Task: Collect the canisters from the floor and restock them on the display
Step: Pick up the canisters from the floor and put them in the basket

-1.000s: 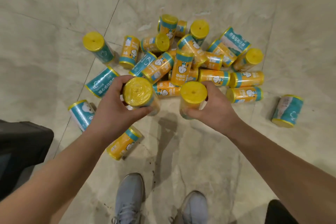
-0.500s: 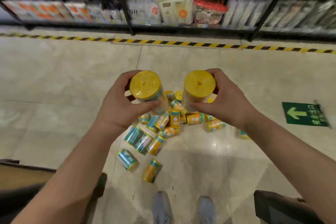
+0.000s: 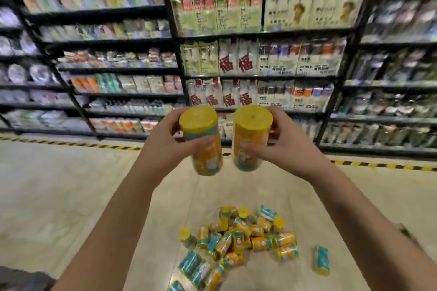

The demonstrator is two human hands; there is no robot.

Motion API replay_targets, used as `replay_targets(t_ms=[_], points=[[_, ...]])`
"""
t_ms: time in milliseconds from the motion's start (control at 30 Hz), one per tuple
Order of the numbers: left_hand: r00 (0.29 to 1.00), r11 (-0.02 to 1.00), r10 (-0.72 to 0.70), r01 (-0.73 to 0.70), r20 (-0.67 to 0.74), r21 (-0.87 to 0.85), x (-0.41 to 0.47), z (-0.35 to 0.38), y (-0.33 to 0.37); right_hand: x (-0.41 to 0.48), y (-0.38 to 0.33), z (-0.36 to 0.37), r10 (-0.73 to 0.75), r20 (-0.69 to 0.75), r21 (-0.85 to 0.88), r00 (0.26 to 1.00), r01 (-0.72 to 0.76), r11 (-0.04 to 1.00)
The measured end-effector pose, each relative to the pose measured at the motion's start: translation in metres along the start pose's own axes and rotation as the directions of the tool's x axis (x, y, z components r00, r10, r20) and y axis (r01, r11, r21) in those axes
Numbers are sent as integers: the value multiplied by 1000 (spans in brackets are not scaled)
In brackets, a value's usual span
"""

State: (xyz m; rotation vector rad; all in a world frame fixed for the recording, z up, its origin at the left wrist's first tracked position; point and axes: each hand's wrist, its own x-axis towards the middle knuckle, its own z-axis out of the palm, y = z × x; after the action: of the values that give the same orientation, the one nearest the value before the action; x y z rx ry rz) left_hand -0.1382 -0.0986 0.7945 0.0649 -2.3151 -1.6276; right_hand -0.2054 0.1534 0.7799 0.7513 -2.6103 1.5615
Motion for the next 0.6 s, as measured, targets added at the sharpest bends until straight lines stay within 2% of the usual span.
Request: replay_targets(t_ms=[300, 467, 600], points=[[996, 996, 39, -45, -82, -71, -23, -33, 38, 4, -49, 12, -57, -63, 92, 996, 62, 994], [984, 999, 13, -22, -175, -46, -52, -49, 45, 11, -67, 25, -157, 20, 119, 987, 154, 981], [960, 1000, -4, 6, -279, 8, -84, -51, 52, 10, -78, 32, -242, 148, 181, 959, 214, 960]])
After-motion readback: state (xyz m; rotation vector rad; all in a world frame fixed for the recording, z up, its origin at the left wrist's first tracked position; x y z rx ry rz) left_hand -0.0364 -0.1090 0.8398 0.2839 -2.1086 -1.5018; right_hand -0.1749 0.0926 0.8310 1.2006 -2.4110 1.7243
